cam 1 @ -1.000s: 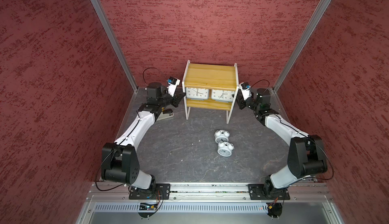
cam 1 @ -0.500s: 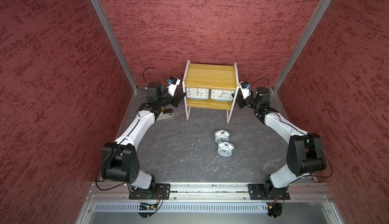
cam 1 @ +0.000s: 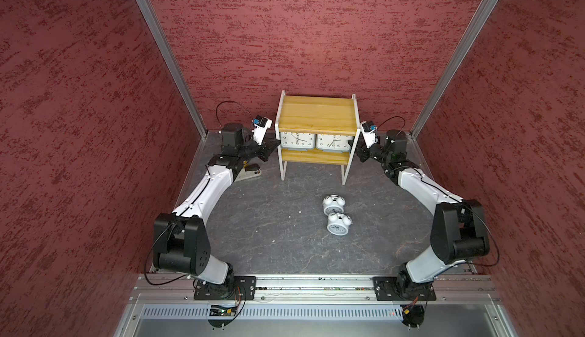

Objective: Place the alarm clocks on the shelf by style
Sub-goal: Place the alarm on the shelf.

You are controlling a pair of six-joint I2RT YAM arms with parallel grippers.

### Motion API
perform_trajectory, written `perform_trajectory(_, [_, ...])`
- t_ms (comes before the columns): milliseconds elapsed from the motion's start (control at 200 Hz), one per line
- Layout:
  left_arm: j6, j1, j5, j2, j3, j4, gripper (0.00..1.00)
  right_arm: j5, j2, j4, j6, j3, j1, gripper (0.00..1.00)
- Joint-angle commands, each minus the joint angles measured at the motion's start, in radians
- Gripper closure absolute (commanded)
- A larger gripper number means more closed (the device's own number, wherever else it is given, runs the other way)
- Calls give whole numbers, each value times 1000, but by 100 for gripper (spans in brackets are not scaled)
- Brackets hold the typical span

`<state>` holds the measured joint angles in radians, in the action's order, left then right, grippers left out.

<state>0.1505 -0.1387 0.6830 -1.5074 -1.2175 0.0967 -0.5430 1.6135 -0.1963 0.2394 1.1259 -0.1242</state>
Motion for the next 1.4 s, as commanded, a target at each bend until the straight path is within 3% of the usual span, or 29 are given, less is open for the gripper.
perform_trajectory(0, [-43, -33, 133, -18, -31, 24, 87, -74, 23, 27, 23, 33, -17, 68])
perform_trajectory(256, [-48, -35, 167, -23, -33, 20, 86, -90, 30, 28, 24, 34, -18, 65])
perform_trajectory(431, [-39, -34, 144, -16, -36, 33, 83, -11, 3, 10, 29, 4, -17, 59])
perform_trajectory(746, [-31, -33, 162, -2, -30, 28, 78, 74, -76, -2, 42, -55, 4, 29])
perform_trajectory(842, [-35, -33, 163, 0, -28, 26, 76, 91, -95, -1, 41, -75, 19, 27])
perform_trajectory(932, [-33, -32, 151, 9, -25, 30, 70, 113, -122, 1, 38, -106, 32, 23])
perform_trajectory(1112, [-20, -30, 58, 53, 1, 26, 43, 148, -201, 10, 31, -170, 44, 17])
perform_trajectory(1232, [-13, -24, -2, 93, 20, 31, 33, 168, -258, 41, 23, -211, 46, 16])
perform_trajectory(1398, [-6, -18, -93, 174, 62, 49, 31, 190, -363, 92, 15, -287, 46, 16])
